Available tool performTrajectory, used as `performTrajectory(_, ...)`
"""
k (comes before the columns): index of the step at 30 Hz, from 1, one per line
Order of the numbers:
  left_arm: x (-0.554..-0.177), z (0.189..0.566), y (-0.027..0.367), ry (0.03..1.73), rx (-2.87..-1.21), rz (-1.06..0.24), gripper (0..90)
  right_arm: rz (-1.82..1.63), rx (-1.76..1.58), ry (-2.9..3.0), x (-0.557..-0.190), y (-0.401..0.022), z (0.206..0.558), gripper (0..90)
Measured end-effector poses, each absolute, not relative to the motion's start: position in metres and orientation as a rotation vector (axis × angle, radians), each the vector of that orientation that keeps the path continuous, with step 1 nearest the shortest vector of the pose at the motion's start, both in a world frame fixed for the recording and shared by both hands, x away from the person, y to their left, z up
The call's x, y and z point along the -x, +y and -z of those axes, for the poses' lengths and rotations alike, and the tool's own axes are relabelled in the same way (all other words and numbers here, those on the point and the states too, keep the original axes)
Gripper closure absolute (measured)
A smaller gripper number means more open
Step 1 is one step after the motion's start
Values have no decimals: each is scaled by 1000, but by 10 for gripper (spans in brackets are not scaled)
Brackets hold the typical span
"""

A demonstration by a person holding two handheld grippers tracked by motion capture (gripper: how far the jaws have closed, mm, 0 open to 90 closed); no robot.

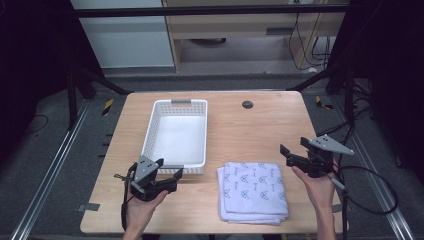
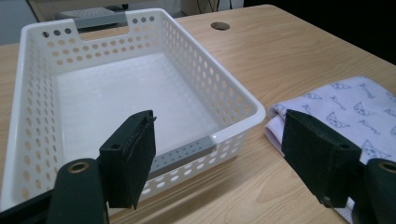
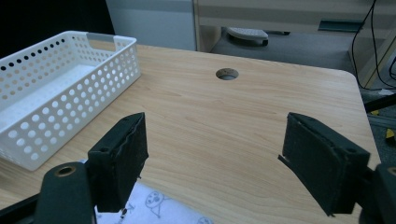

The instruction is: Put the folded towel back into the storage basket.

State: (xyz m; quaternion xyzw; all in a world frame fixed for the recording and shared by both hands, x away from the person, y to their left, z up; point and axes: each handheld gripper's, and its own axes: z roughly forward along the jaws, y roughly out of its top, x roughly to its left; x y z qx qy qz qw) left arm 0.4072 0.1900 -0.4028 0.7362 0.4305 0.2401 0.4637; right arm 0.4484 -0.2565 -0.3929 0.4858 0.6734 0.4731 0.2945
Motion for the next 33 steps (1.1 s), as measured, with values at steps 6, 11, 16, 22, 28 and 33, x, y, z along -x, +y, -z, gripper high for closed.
performTrajectory(6,-410,397,177,1035,-1806,-583,252,-1253,-1304,1797,-452,-251,391,224)
performTrajectory(11,-412,397,163,1016,-1817,-568,254,-1255,-1295,1805,-455,-243,389,224)
performTrajectory(16,-412,398,153,1004,-1819,-560,257,-1270,-1293,1815,-456,-234,391,224)
performTrajectory(22,-411,402,138,1005,-1819,-554,262,-1271,-1286,1851,-458,-226,396,237)
performTrajectory(28,-408,411,124,1000,-1833,-535,269,-1270,-1302,1878,-458,-222,403,274)
performTrajectory(33,-405,418,116,997,-1840,-520,274,-1268,-1312,1891,-458,-223,412,288)
